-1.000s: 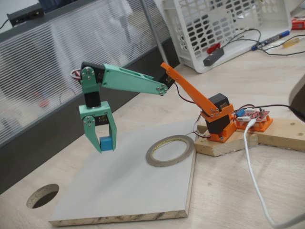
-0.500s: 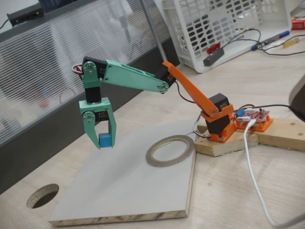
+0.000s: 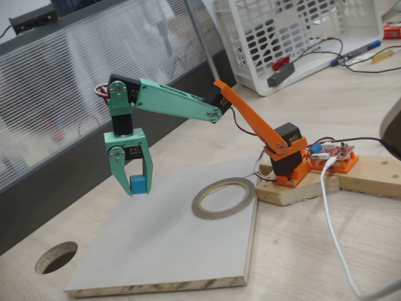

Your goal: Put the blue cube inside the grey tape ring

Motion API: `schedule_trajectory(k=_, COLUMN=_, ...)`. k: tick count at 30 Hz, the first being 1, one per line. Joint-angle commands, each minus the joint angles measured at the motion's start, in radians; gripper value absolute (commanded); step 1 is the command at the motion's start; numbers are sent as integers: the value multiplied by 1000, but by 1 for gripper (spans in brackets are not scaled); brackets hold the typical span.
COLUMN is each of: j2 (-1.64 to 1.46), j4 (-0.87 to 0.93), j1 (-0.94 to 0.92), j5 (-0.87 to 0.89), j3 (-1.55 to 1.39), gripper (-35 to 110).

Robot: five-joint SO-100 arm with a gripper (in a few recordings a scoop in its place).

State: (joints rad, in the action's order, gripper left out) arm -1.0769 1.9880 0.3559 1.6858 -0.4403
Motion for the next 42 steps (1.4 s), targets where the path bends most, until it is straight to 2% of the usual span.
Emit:
schedule_trajectory(k=1, j2=-43, j4=26, j1=12, j5=21, j3=2, gripper=3)
schedule_trajectory(k=12, j2=-55, j4=26, j1=12, j5=21, j3=-31, gripper=3)
schedule_trajectory(k=17, j2=-77, j4=25, j1=12, j5=21, j3=-218, gripper=4)
schedule_trajectory(k=23, j2=-238, j4=25, j1=11, j5=20, j3=-336, gripper=4)
schedule_trajectory(k=34, j2=-514, j4=23, j1=9, j5=20, j3=-732, gripper=4)
schedule_trajectory(k=37, j2=-600, j4=-31, j1=9, j5=21, j3=-862, gripper=4)
schedule_trajectory(k=42, j2=-710, j4=-259, j1=9, j5=21, j3=-1120, gripper=3)
